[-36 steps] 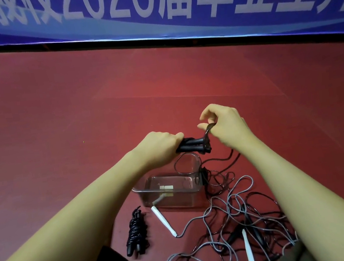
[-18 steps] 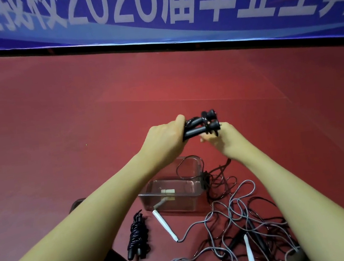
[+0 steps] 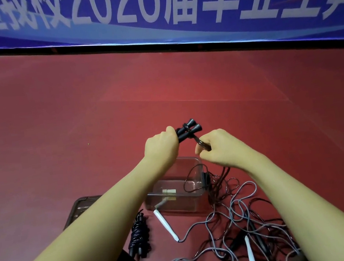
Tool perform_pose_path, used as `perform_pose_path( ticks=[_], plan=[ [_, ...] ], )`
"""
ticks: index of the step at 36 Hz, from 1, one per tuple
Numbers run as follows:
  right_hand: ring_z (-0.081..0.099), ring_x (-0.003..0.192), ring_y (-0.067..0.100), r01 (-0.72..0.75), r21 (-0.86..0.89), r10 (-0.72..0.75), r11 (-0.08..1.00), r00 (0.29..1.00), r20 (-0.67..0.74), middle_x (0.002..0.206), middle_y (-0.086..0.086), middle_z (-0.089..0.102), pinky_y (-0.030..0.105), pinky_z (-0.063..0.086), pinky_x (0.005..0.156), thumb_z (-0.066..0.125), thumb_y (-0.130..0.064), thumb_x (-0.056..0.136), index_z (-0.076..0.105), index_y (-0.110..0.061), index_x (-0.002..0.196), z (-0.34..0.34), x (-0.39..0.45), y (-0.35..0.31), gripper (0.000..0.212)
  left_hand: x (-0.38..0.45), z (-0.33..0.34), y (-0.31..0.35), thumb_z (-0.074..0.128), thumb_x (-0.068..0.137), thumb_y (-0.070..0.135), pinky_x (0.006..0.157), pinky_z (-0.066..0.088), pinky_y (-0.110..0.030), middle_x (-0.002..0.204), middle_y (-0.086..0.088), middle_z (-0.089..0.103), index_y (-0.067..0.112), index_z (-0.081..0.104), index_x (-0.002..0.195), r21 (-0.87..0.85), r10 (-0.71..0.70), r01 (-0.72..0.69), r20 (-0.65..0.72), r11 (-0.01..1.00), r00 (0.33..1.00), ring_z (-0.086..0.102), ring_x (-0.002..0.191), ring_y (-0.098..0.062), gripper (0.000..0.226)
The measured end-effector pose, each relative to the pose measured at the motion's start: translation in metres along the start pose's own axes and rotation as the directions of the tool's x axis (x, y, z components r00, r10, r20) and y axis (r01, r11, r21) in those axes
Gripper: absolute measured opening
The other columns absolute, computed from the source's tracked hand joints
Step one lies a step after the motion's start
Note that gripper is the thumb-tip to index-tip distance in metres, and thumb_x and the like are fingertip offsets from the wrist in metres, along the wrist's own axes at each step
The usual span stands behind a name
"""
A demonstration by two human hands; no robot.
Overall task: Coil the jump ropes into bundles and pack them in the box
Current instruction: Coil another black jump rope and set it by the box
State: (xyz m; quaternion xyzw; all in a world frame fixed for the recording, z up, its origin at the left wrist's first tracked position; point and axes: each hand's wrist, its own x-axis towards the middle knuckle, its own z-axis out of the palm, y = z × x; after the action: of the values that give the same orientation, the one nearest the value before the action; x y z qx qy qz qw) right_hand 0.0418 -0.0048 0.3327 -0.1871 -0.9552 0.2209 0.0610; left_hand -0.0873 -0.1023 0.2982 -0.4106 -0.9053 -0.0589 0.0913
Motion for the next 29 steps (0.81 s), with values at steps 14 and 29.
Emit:
perform_pose_path(
  ticks=[14, 29],
  plan=[
    [0.05, 0.061, 0.023, -0.06, 0.343, 0.251, 0.937, 0.799, -0.546, 0.058, -0.004, 0.052, 0.03, 0.042, 0.058, 0.068, -0.017, 0.082, 0.063, -0.021, 0.072, 0.001, 0.016, 0.01, 0.012, -0.011, -0.001, -0.006, 0.038, 0.097, 0.017, 0.06, 0.032, -0.031, 0.097, -0.007, 0.066, 0.011, 0.044, 0.109, 0.18, 0.424, -0.43, 0.075, 0.885, 0.903, 0.062, 0.084, -0.032, 0.014],
    [0.05, 0.059, 0.013, -0.15, 0.651, 0.384, 0.744, 0.893, -0.233, 0.066, 0.004, 0.059, 0.025, 0.041, 0.057, 0.077, -0.032, 0.077, 0.066, -0.004, 0.077, 0.011, 0.017, 0.027, 0.03, -0.01, -0.019, -0.002, 0.04, 0.072, 0.024, 0.042, 0.028, -0.018, 0.049, 0.004, 0.05, 0.015, 0.046, 0.078, 0.018, 0.72, -0.772, -0.377, 0.635, 0.583, 0.045, 0.039, -0.02, 0.013]
  ],
)
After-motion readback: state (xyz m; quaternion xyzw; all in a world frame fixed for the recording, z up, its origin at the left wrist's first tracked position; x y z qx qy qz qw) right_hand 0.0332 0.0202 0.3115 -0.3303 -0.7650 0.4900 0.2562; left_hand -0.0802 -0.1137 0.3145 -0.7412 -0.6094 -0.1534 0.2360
